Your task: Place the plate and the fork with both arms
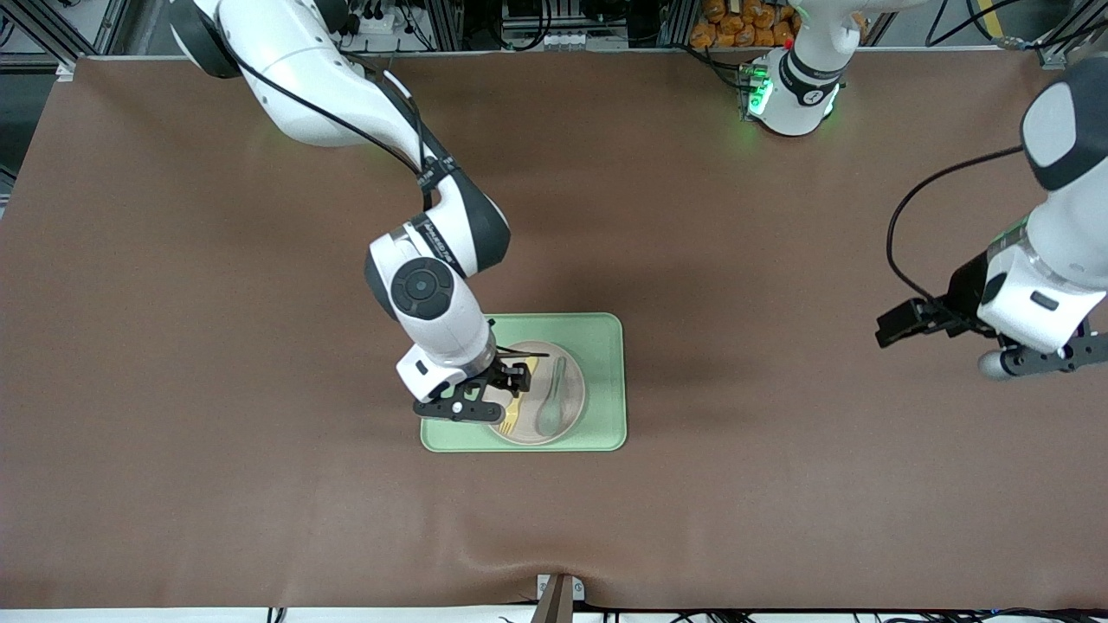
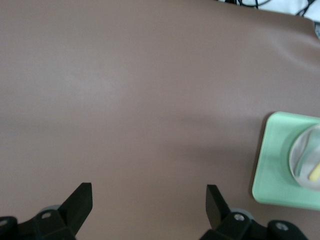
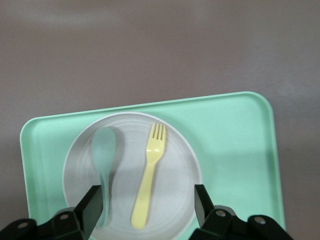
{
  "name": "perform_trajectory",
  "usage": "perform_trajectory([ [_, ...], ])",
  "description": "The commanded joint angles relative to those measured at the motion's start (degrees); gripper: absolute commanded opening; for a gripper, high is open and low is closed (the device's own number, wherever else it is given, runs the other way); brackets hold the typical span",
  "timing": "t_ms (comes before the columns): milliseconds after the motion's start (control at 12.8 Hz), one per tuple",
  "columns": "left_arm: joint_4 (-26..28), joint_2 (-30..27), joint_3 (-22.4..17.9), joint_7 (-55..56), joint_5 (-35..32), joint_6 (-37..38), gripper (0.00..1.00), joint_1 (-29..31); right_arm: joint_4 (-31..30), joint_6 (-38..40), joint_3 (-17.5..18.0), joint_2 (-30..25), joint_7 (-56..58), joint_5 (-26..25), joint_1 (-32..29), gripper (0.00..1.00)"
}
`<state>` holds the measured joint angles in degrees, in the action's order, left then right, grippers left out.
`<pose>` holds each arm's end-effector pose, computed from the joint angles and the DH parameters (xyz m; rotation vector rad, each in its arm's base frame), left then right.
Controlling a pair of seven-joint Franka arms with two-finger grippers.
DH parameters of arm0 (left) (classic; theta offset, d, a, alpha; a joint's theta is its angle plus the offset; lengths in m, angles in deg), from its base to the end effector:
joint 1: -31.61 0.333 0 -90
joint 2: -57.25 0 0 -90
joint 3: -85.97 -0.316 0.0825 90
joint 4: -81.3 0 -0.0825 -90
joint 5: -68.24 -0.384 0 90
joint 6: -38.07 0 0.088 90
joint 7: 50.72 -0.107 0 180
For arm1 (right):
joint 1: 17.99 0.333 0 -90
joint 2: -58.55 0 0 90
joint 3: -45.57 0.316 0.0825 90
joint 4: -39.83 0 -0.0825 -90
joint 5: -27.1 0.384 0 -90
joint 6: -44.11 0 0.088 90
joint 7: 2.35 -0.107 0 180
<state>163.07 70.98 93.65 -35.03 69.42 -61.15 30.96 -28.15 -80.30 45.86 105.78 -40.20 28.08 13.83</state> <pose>0.6339 -0.0848 0.5659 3.0685 0.2089 0.0843 0.6563 0.4113 0.3066 -3.0243 0.1675 -0.1836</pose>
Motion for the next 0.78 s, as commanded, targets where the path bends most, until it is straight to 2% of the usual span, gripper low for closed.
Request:
perform_trajectory([
  [0,1.3,-4.6,0.4,-4.6,-1.3,6.1,1.00,0.1,3.2,-1.1,-0.3,3.7,-1.7,-0.5,0.6,0.79],
  [468,1.5,-9.6,-0.2,-13.7,-1.4,14.7,1.00,0.1,3.1,-5.9,-0.5,8.2,-1.6,-0.5,1.1,0.73],
  [701,1.6,-12.0,-0.3,-18.4,-1.4,17.8,1.00,0.0,3.1,-5.9,-0.6,8.8,-1.7,-0.6,2.0,0.65],
])
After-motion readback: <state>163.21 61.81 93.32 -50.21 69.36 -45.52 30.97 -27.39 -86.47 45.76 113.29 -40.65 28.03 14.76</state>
